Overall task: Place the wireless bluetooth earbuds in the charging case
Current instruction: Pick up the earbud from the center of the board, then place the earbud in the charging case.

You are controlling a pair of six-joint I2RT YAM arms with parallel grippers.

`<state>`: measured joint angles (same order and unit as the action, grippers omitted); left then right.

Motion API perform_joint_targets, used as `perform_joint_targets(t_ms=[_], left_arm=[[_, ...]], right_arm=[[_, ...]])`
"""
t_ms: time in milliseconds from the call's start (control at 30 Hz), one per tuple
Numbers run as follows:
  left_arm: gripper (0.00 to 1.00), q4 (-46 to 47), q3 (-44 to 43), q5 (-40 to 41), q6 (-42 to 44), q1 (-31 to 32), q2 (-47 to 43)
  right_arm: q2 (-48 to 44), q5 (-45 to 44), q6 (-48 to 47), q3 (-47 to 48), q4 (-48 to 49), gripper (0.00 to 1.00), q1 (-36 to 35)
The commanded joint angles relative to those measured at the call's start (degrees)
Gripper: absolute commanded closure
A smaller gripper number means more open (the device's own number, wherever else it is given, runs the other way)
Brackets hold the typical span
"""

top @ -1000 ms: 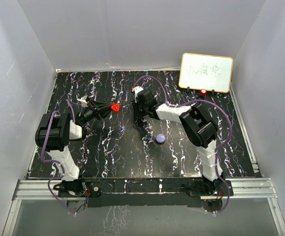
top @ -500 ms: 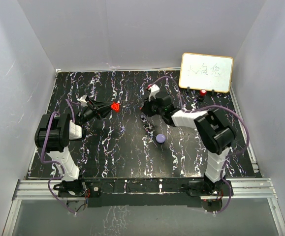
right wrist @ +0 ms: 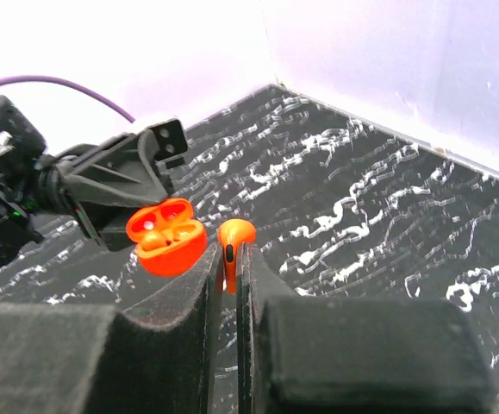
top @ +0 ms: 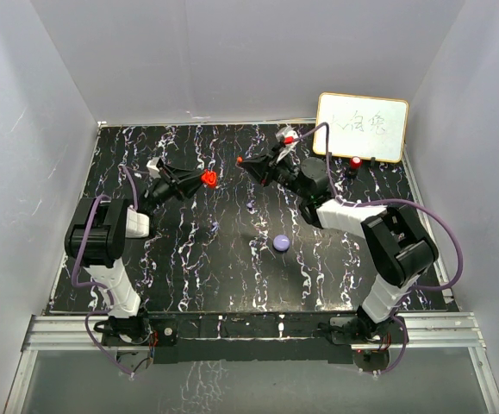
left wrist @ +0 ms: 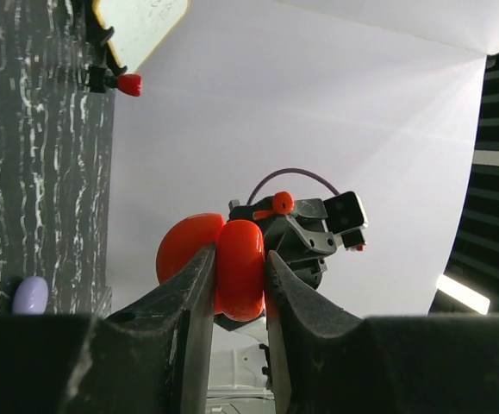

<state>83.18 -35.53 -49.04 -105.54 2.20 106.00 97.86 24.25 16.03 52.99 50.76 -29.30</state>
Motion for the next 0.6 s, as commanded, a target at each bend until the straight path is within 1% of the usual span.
perform_joint_targets(t_ms=[0, 100, 300, 367, 567], left_arm=[[1.00, 18.62, -4.19, 2.01, -3.73, 2.50, -0.30], [1.00, 19.13, -5.93, 2.98, -4.92, 4.12, 1.25], [1.00, 19.13, -9.85, 3.53, -5.98, 7.18, 2.24], [1.00, 19.17, -10.97, 2.78, -5.92, 8.18, 2.28], [1.00, 19.15, -11.97, -0.65, -4.50, 9.22, 1.13]], right_arm=[[-0.13, 4.98, 4.17, -1.72, 17.83, 1.00, 1.00], [0.95, 5.75, 5.03, -3.66, 26.30, 1.00, 1.00], [4.70, 7.55, 5.67, -6.19, 39.81, 1.00, 1.10], [5.35, 8.42, 5.91, -6.19, 41.69, 1.00, 1.16], [5.85, 9.41, 6.89, -6.39, 43.37, 1.00, 1.91]])
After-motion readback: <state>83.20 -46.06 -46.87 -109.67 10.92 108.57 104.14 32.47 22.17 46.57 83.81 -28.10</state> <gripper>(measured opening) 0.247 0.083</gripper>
